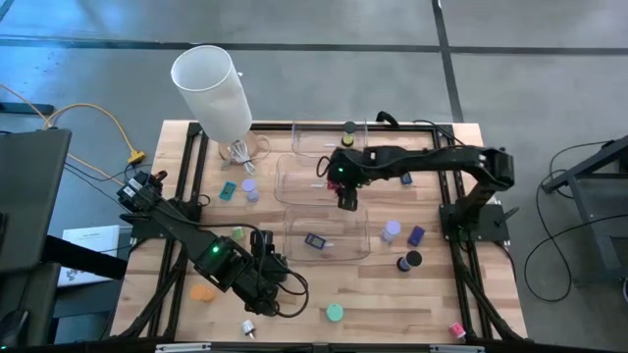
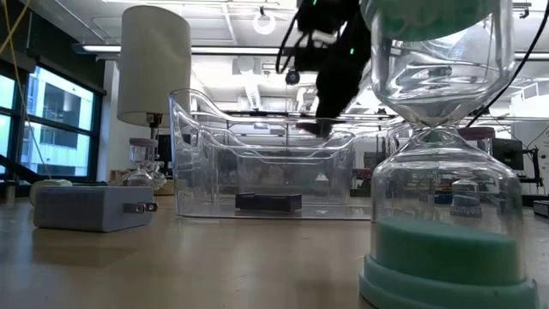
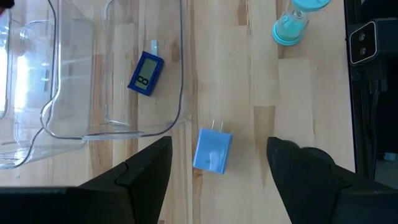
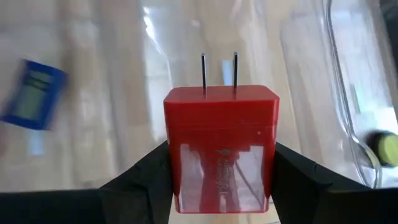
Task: Pick & Place Office items
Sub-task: Put the right red charger adapter into the middle transparent bin, then put the right light purple hourglass into the top transparent bin
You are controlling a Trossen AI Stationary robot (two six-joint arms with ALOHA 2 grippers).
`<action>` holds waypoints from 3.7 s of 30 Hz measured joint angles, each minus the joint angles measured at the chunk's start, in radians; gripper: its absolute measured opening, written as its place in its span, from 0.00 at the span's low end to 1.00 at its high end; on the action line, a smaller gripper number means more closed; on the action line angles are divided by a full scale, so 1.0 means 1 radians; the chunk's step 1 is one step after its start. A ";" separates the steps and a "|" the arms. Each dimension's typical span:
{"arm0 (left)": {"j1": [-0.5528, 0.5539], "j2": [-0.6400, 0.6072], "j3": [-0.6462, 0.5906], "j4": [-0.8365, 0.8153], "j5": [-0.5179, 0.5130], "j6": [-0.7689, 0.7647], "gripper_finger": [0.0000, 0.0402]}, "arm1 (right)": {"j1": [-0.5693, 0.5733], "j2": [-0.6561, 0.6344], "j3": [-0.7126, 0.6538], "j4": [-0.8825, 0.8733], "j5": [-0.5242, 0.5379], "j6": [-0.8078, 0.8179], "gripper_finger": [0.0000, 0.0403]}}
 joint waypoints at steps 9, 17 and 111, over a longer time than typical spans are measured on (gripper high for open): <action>0.000 0.000 0.000 0.000 0.000 0.002 0.63 | -0.099 0.081 0.000 -0.011 -0.084 -0.003 0.48; 0.000 0.000 0.000 0.000 0.001 0.006 0.63 | -0.105 0.123 0.006 -0.013 -0.107 -0.022 0.48; -0.013 0.000 0.000 -0.001 0.000 0.008 0.63 | -0.031 0.301 0.546 -0.379 -0.021 -0.054 0.64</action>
